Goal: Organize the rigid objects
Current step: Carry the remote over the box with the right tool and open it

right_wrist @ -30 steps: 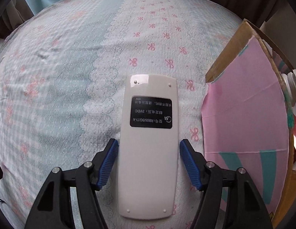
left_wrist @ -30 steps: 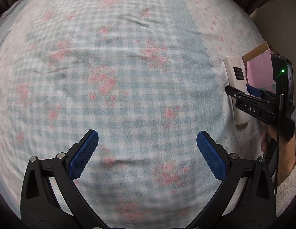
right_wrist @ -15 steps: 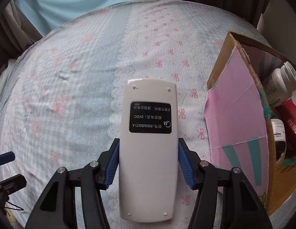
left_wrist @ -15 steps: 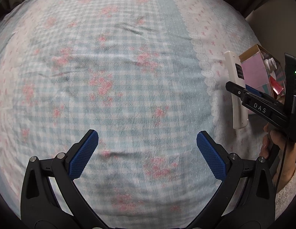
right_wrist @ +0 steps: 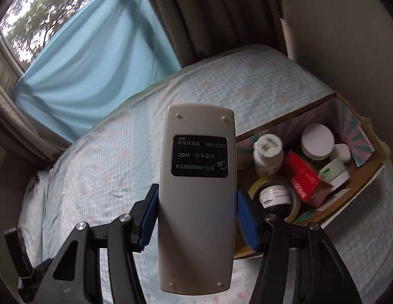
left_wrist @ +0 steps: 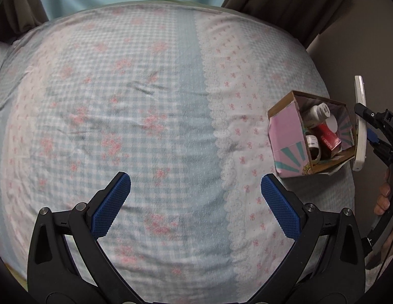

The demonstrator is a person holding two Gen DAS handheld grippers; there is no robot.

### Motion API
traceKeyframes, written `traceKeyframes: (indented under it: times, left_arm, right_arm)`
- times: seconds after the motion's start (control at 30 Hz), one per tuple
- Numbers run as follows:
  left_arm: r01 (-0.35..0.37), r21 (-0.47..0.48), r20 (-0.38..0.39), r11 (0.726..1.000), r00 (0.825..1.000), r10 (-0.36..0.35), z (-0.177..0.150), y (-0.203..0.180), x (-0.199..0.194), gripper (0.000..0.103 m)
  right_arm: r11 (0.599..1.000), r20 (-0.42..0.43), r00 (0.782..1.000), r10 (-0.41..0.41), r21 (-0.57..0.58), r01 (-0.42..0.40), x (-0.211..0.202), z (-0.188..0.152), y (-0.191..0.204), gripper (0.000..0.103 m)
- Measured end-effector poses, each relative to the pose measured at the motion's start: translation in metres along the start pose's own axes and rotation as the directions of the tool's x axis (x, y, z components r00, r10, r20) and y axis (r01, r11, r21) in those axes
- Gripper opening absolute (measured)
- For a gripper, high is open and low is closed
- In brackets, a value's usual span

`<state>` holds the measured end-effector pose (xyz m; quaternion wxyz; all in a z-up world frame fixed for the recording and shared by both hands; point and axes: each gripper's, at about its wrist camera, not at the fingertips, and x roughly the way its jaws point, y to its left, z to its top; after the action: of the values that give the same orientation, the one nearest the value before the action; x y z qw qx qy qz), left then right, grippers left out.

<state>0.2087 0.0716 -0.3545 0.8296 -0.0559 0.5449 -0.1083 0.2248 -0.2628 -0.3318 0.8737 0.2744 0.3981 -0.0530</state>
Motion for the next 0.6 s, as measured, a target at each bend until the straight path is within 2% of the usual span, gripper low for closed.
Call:
traceKeyframes:
  times: [0.17, 0.3, 0.6]
  left_arm:
    - [0.018, -0.014, 0.009, 1.0, 1.0, -0.018, -0.003, -0.045, 0.0, 0.102]
    - [0.017, 0.001, 0.008, 1.0, 1.0, -0.017, -0.007, -0.083, 0.008, 0.102]
    - [-0.005, -0.038, 0.007, 0.999, 1.0, 0.005, -0.018, -0.137, 0.017, 0.102]
  right_arm:
    - [0.972, -0.024, 0.999, -0.024, 0.235, 0.029, -0.005, 0.031, -0.09, 0.053]
    - [0.938, -0.078, 0.997, -0.025, 0.342, 0.051, 0.009, 0.045, -0.145, 0.053]
    - [0.885, -0.2, 0.98, -0.006, 0.454, 0.098, 0.047, 0.061, -0.209, 0.054]
